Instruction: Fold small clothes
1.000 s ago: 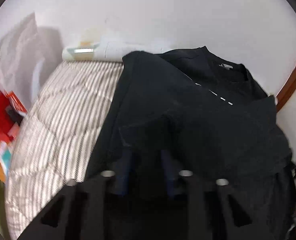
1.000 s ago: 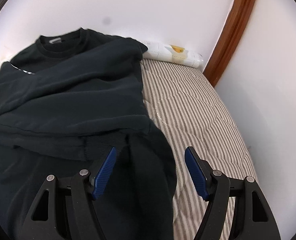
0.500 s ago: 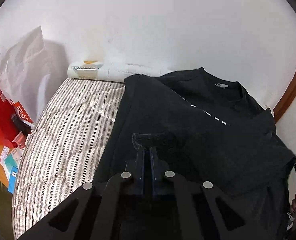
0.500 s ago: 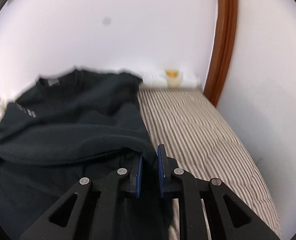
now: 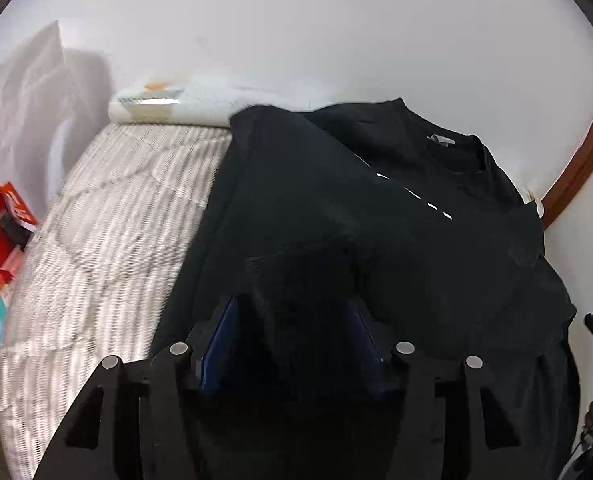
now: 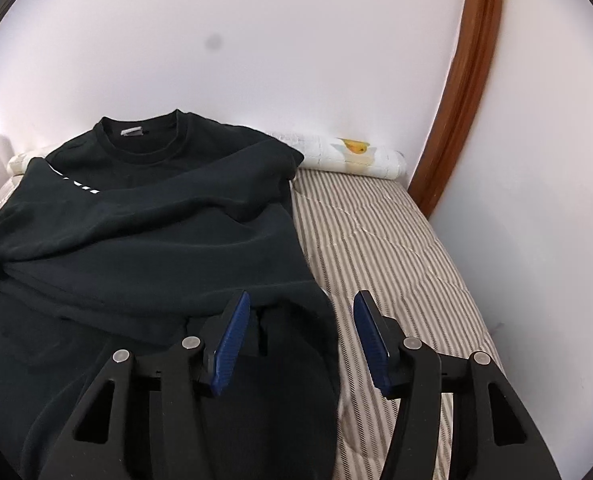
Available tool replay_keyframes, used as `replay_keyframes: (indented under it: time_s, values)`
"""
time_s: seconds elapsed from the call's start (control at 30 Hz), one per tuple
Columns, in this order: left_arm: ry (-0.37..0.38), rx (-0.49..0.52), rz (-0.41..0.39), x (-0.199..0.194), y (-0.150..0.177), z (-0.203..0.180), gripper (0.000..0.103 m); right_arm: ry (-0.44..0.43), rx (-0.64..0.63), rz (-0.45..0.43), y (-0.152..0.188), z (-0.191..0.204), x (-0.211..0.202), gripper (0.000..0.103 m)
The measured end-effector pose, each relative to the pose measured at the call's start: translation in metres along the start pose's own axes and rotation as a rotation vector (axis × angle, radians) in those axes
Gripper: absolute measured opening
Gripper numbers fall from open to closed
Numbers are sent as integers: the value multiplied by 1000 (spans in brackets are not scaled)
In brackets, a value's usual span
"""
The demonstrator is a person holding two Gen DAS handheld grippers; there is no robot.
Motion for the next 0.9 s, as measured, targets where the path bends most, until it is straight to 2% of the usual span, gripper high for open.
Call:
replay_keyframes:
  time_s: [0.03,0.07,0.1,0.17,0.23,0.3,0.33,0.5,0.53,0.6,0.67,0.77,0.8,0.83,0.9]
  values:
    - [6,-8,3,3,0,-2,39,3,12,6,1,-1,3,53]
    - [-12,-7,-2,5,-1,-3,26,-3,35,15,2,-2,8,53]
    - [-48,13,-24,5,-3,-4,6,-11,52,20,3,-4,10,53]
    - [-81,41,-73,-3,-8,-3,5,-28,88,30,7,-8,15,53]
    - [-70,-21,-147,-21,-15,9,5,-16,96,37,8,-13,19,53]
    - [-72,-66,-133,-23,-14,21,5,-7,90,40,5,-15,19,53]
    - [-82,-56,-114,-19,-11,22,5,-11,87,38,3,-16,19,53]
    - [-126,-21,-44,0,5,20,10,-25,64,28,-30,-16,30,53]
    - [-126,-23,-43,-1,6,21,13,-34,60,34,-34,-16,36,53]
    - [-115,-22,-37,-4,6,18,32,-34,69,64,-37,-17,51,53]
    - [-101,0,-41,-7,6,11,44,-68,86,81,-36,-15,65,53]
    - [-119,31,-43,-9,10,9,47,-117,114,133,-23,-8,94,53]
    - [-127,38,-30,-6,11,8,47,-139,119,145,-18,-6,100,40]
    - [-125,38,-19,-4,13,7,47,-171,117,150,-14,-4,103,21]
    - [-115,35,-11,-4,17,6,47,-179,124,117,-9,-6,98,12]
Point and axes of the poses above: each gripper's, at about its wrist camera, not at the fingertips, and x roughly the way its jaws point, z to its left, y to its underside, the point moved 7 cm from there along x, roughly the way its jaws point, and after that the axes turned 4 degrees about -x, right-handed, at the moved point
